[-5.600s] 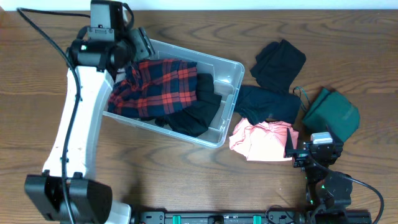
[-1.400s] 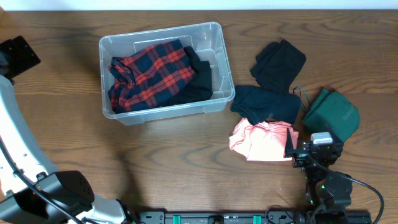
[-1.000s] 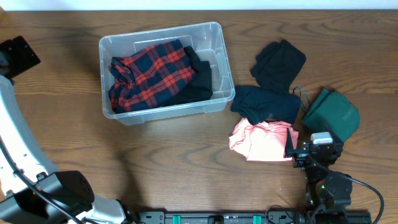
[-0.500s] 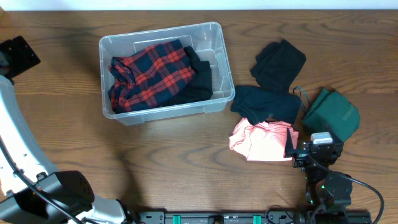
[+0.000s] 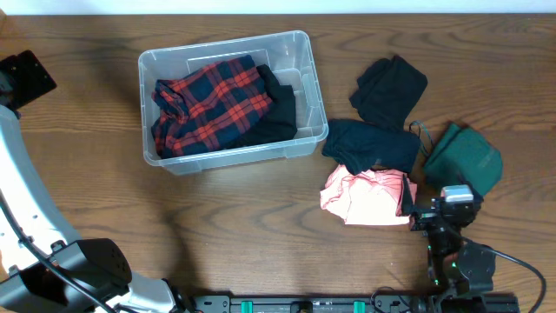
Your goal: Pack container
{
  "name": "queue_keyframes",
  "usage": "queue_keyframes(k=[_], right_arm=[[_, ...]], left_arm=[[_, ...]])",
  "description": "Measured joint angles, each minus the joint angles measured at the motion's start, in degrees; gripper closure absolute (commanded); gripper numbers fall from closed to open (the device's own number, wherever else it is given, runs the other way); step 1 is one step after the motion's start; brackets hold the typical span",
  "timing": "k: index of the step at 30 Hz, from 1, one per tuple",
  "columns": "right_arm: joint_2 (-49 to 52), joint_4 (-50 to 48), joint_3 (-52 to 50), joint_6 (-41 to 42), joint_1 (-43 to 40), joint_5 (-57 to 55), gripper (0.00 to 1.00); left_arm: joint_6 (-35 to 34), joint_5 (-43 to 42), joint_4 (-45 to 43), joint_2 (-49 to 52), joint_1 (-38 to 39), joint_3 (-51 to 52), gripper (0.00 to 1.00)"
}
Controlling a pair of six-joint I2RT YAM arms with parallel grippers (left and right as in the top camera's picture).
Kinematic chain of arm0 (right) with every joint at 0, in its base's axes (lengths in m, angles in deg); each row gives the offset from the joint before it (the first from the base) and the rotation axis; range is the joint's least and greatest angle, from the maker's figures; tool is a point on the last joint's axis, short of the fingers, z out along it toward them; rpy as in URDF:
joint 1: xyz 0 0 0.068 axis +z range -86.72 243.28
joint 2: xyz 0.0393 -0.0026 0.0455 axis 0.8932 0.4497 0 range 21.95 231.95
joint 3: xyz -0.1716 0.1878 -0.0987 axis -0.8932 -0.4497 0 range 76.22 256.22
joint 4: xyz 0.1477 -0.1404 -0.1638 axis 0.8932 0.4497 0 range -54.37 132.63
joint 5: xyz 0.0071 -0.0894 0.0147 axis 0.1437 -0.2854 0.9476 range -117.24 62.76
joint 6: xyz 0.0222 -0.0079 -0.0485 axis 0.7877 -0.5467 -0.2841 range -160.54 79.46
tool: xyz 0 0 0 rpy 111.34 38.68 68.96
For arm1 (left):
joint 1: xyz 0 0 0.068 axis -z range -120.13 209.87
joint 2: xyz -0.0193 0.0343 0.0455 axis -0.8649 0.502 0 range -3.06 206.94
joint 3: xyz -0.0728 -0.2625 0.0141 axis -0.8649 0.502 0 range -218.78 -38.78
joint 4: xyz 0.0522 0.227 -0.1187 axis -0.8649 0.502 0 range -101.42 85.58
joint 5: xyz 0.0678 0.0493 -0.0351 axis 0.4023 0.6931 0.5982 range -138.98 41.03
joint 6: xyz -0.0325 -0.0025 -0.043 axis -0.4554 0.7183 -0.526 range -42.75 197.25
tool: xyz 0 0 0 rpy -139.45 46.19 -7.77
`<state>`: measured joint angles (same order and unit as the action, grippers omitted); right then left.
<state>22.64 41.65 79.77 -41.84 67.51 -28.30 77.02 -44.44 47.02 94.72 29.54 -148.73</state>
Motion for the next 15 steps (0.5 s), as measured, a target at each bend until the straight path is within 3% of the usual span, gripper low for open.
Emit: queue_keyframes(k=[5,8,15], right_arm=[[0.26,-3.67,0.22,6.73,0.0,1.77,0.01],[2.84,-0.83,2.82,10.6,0.0,2.16,0.01],[21.64,12.2,19.45,22.05,0.0,3.17,0.01]], left_arm=[[0.0,0.0,-0.02,0.0,0.0,0.0,0.02],[0.02,0.0,-0.02,0.0,0.0,0.0,0.02],[0.02,0.13,-0.04,0.0,0.0,0.0,0.02]])
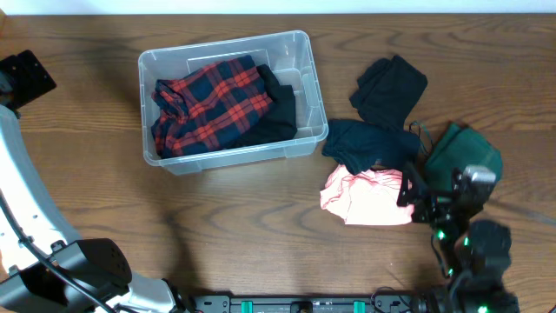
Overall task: Pack container
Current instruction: 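Move the right gripper to the dark green folded cloth and grasp it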
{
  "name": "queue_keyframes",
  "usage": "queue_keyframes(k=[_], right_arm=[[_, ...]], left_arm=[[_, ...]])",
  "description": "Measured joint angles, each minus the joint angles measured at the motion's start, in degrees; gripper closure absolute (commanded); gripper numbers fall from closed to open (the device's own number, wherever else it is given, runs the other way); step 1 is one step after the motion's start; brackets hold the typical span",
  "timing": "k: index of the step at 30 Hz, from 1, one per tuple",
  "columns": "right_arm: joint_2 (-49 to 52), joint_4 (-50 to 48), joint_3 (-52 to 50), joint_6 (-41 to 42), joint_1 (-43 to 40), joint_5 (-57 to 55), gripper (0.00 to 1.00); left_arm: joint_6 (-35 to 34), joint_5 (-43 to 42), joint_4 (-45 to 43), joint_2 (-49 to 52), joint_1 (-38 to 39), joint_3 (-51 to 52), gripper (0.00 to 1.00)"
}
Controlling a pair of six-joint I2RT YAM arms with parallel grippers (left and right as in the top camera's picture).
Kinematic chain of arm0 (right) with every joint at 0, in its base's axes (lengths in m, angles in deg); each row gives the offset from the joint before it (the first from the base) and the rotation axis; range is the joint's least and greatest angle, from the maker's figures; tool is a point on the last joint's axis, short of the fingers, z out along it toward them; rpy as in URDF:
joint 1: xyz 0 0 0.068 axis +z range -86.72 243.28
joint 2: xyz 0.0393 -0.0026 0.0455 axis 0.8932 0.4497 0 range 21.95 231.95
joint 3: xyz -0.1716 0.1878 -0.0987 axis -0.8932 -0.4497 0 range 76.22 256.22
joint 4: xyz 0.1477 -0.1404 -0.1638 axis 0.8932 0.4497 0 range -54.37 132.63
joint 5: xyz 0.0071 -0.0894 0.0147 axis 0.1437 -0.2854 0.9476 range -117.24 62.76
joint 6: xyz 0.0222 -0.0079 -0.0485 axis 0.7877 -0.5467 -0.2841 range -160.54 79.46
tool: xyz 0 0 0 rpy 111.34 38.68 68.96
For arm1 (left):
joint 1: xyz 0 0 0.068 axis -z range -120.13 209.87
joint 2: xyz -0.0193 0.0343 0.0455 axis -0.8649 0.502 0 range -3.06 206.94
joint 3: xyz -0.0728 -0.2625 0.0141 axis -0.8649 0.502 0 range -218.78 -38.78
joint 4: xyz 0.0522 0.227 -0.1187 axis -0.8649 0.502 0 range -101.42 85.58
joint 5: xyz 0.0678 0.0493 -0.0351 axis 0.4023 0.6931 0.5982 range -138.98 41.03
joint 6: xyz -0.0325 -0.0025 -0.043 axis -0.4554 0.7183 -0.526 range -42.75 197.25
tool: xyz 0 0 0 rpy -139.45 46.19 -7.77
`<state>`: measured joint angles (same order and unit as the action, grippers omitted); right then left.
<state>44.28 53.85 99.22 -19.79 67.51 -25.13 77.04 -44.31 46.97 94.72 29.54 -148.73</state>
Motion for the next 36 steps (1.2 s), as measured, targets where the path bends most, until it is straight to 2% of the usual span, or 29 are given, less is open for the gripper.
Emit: queue_keyframes(k=[6,9,12,16,23,30,36], right_arm=[[22.36,2.21,19.91,-0.24,0.0,9.38,0.01],[29.31,3.5,26.82,-2.93,-0.11,15.34,0.01],[34.53,10.67,30.91,-4.0,-1.84,17.75,0.01],[41.27,22.25,33.29,-0.31,-10.91,15.37,0.01],[48.3,25.38,33.4,1.79,-34.58,15.61,0.01],[53.77,29.9,33.99,-5.95,-48.28,19.17,0.01],[64.48,29.14,34.27,-14.97,-53.7,21.79,0.02]], left_arm=[[0.0,0.07,-0.11,0.0,0.0,0.0,0.02],[0.0,0.04,-0.11,0.0,0.0,0.0,0.02],[0.0,0.04,-0.11,0.0,0.0,0.0,0.02],[0.0,0.07,-0.11,0.0,0.0,0.0,0.02],[-0.02,0.07,-0.11,0.0,0.0,0.0,0.02],[-0.02,0.07,-0.11,0.0,0.0,0.0,0.02],[-0.02,0.04,-0.11,0.0,0.0,0.0,0.02]])
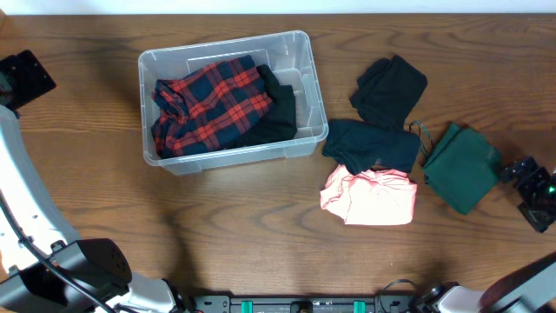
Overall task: Pack container
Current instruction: 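Move the right gripper to the dark green folded cloth and grasp it, then carry the green cloth into the bin's right side and release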
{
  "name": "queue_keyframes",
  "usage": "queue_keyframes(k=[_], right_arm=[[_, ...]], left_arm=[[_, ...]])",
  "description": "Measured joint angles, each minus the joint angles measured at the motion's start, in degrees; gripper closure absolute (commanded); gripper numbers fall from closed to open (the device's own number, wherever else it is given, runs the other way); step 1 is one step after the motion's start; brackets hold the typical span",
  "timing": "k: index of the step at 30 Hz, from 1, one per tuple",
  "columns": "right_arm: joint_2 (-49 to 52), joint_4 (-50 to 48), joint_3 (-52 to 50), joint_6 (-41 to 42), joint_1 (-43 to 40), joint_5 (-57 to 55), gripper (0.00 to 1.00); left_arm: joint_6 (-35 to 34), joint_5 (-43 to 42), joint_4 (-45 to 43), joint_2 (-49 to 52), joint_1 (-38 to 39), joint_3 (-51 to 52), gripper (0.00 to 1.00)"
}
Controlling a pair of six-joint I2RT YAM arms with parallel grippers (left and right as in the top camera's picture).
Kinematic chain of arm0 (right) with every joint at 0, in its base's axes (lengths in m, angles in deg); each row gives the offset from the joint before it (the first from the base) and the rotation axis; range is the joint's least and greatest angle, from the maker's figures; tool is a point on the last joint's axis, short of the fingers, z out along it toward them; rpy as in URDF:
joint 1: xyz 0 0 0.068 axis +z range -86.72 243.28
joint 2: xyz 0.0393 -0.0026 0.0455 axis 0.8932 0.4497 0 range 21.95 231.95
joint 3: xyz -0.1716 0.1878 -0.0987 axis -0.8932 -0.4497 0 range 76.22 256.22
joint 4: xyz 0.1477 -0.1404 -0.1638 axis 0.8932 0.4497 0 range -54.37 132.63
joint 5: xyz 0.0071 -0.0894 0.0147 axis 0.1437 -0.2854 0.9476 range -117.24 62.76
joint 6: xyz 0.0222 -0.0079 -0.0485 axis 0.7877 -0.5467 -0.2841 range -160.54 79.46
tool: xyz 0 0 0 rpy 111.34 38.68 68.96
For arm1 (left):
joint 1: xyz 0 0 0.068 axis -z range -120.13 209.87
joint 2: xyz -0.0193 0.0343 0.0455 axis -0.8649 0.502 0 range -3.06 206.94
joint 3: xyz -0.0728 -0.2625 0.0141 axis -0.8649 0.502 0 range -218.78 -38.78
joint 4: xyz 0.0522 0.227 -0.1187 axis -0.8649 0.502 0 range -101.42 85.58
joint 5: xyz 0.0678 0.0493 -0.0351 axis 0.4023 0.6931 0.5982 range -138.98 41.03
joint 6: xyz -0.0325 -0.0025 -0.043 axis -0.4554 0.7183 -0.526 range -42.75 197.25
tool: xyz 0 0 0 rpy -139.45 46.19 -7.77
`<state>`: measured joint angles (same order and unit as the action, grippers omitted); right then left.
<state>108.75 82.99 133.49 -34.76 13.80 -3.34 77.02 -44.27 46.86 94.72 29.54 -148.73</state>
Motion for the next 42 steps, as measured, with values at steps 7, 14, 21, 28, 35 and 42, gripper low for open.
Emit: queue_keyframes(k=[7,14,21,28,35,42], right_arm=[[11.82,-3.8,0.0,-6.62,-0.61,6.14,0.09],[17.42,-9.7,0.07,-8.13,0.76,10.56,0.16],[19.21,-16.0,-1.38,-7.82,2.51,15.74,0.34],[19.21,-16.79,-3.1,-6.27,2.93,15.91,0.64],[19.1,-14.8,-3.78,-4.59,3.06,16.5,0.92],[8.09,-15.19,-4.31,-0.81,9.73,21.77,0.99]], left_arm=[[0.0,0.02,0.0,0.0,0.0,0.0,0.02],[0.0,0.02,0.0,0.0,0.0,0.0,0.02],[0.0,0.02,0.0,0.0,0.0,0.0,0.02],[0.02,0.02,-0.02,0.0,0.0,0.0,0.02],[0.0,0.02,-0.02,0.0,0.0,0.0,0.02],[0.0,0.02,0.0,0.0,0.0,0.0,0.02]])
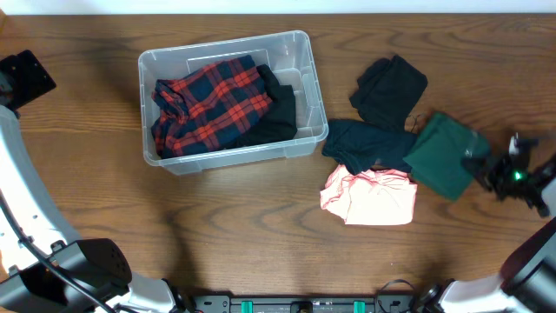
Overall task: Pack container
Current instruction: 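Carry the green cloth into the bin's right side and release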
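Observation:
A clear plastic container (306, 87) stands at the back left of centre. It holds a red-and-navy plaid garment (208, 103) and a black garment (280, 111). To its right on the table lie a black garment (389, 87), a dark navy garment (369, 143), a pink garment (369, 198) and a dark green garment (439, 156). My right gripper (479, 168) reaches in from the right, with its fingertips at the green garment's right edge. How its jaws stand is hidden. My left gripper (26, 76) stays at the far left edge, away from everything.
The left arm's white link (30, 209) and base run down the left side of the table. The right arm (534, 187) enters from the right edge. Bare wooden table (243, 226) lies in front of the container.
My right gripper has moved left from the table's right edge to the green garment's right edge. The green garment now lies a little further left and back, against the navy one.
At first my right gripper was at the front right, next to the pink garment. Then it stood slightly further back and right, between the pink and green garments. Later it was out at the right edge. Now it is at the green garment, which has shifted.

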{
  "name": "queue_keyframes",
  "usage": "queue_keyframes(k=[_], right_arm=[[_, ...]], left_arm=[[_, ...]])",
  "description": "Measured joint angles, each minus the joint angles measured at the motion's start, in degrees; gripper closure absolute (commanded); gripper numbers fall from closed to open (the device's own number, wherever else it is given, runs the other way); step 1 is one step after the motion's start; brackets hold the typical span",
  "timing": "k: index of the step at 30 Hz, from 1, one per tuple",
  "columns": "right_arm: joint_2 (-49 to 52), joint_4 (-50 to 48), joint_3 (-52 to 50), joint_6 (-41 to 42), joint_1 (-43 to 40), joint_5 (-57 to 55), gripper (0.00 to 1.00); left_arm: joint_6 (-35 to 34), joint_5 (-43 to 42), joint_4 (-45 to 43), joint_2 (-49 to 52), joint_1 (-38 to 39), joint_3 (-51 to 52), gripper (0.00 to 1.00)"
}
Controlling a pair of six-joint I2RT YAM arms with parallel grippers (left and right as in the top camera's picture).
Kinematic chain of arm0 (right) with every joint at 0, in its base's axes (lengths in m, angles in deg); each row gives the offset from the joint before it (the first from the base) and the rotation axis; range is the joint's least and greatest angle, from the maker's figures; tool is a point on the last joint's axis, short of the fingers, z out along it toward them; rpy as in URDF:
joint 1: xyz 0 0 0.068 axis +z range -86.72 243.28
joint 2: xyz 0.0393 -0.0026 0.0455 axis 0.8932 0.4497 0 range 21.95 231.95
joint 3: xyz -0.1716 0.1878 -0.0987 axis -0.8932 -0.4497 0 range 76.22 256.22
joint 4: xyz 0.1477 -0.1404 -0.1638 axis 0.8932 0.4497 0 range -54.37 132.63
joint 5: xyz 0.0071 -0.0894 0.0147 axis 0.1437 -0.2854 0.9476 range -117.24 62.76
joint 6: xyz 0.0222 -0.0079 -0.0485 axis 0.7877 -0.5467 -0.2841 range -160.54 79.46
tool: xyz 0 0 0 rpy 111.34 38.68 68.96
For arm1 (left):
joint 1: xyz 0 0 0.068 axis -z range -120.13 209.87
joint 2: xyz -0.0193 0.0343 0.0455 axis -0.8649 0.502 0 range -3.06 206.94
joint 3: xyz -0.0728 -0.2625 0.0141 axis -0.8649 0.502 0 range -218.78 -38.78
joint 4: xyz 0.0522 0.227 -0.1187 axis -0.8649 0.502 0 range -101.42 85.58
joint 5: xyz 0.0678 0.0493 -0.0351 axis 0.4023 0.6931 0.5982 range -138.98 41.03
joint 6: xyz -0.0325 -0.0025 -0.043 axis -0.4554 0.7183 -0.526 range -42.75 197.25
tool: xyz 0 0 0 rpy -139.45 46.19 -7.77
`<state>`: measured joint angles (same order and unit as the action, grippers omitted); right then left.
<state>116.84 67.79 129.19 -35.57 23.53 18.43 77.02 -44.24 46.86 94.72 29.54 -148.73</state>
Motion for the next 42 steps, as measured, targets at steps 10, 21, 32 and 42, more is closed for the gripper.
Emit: queue_keyframes(k=[10,21,32,42], right_arm=[[-25.49,-42.38,2.1,20.46,24.7,3.58,0.99],[-8.57,-70.82,2.82,40.72,44.61,5.27,0.99],[12.37,-60.96,16.52,43.56,59.69,3.43,0.99],[12.57,-31.19,30.14,29.16,64.43,-14.62,0.99]], left_arm=[[0.0,0.0,-0.02,0.0,0.0,0.0,0.02],[0.02,0.0,-0.02,0.0,0.0,0.0,0.02],[0.02,0.0,-0.02,0.0,0.0,0.0,0.02],[0.02,0.0,0.0,0.0,0.0,0.0,0.02]])
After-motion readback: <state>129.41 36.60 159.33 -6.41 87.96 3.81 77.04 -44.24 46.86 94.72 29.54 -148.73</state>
